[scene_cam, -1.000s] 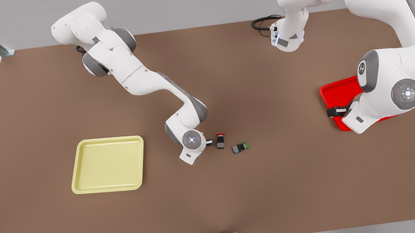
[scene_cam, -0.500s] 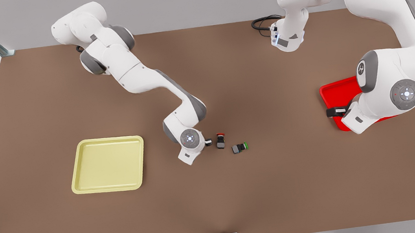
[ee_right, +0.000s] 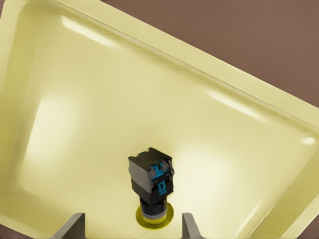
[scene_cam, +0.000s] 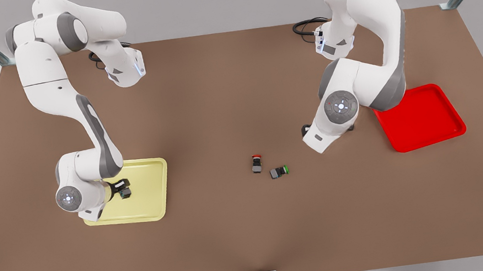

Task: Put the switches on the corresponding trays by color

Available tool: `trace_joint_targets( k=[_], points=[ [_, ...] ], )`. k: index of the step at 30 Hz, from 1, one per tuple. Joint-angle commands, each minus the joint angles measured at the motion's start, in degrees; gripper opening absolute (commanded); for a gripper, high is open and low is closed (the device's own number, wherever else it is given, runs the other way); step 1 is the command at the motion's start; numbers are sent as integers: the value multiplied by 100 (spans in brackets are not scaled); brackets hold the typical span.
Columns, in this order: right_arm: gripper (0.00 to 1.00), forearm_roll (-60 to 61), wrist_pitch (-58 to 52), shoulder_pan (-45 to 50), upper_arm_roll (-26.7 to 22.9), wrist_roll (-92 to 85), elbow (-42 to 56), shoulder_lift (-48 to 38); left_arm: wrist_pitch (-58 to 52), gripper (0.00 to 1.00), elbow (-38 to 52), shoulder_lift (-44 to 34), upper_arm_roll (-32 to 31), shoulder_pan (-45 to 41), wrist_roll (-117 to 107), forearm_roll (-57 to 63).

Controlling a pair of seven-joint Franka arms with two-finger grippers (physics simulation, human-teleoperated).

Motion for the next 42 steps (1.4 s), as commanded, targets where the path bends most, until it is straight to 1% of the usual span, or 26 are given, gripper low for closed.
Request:
trace_joint_targets(
  k=[1, 3, 4, 5, 6, 8, 9, 10, 11, 13, 14, 16, 17, 20, 23, 25, 28, 32, 36, 42],
  points=[
    [100, 0, 0, 0, 0, -5, 0, 0, 39, 100, 4, 9, 0, -73, -76, -18],
    [100, 0, -26, 0, 9, -49, 105, -53, 258, 100, 4, 123, -8, -346, -269, -35],
    [100, 44, -683, 0, 307, 29, 772, -238, 364, 100, 4, 176, -8, -381, -331, -211],
    [100, 18, -2810, 351, 343, 1355, 2345, -246, 496, 100, 4, 255, -8, -487, -436, -229],
    [100, 9, -3594, 571, 352, 1902, 2979, -377, 654, 100, 13, 308, -8, -619, -656, -229],
    [100, 0, -3630, 545, 308, 1849, 2936, -1221, 883, 100, 74, 483, -8, -873, -990, -237],
    [100, 35, -3455, 492, 316, 1849, 2366, -1959, 935, 100, 267, 659, -8, -970, -1139, -237],
    [100, 35, -2813, 422, 325, 1814, 1504, -2601, 1155, 100, 276, 774, -8, -1058, -1289, -237],
    [100, 26, -2865, 422, 334, 1814, 1450, -2654, 1375, 100, 276, 835, -8, -1093, -1429, -272],
    [100, -26, -2883, 510, 334, 1884, 1477, -2558, 1920, 100, 461, 1204, 9, -1181, -1755, -457],
    [100, -26, -2891, 518, 334, 1902, 1477, -2558, 2016, 100, 838, 1590, 53, -1313, -1965, -440],
    [100, -26, -2883, 518, 343, 1902, 1477, -2532, 2262, 100, 1243, 2022, 466, -1647, -2045, -431],
    [100, -26, -2883, 510, 334, 1885, 1459, -2523, 2508, 100, 1270, 2197, 537, -1673, -2080, -440],
    [100, 0, -2874, 457, 334, 1911, 1468, -2470, 2772, 100, 1331, 2593, 589, -1744, -2142, -440],
    [100, -26, -2821, 448, 334, 1867, 1477, -2452, 2790, 100, 1077, 2681, 537, -1709, -1957, -483],
    [100, -26, -2821, 422, 334, 1867, 1503, -2382, 2799, 100, 681, 2505, 528, -1630, -1351, -501],
    [100, -26, -2804, 439, 325, 1867, 1503, -2373, 2895, 99, 610, 2584, 519, -1665, -841, -483],
    [100, -26, -2786, 430, 334, 1867, 1494, -2365, 3326, 100, 523, 2751, 528, -1665, -1165, -826],
    [100, -26, -2786, 422, 325, 1867, 1503, -2294, 3801, 100, -119, 2655, 528, -1717, -1526, -879],
    [100, -26, -2777, 404, 325, 1867, 1503, -2241, 3801, 99, -102, 2619, 528, -1673, -1289, -835]
  ],
)
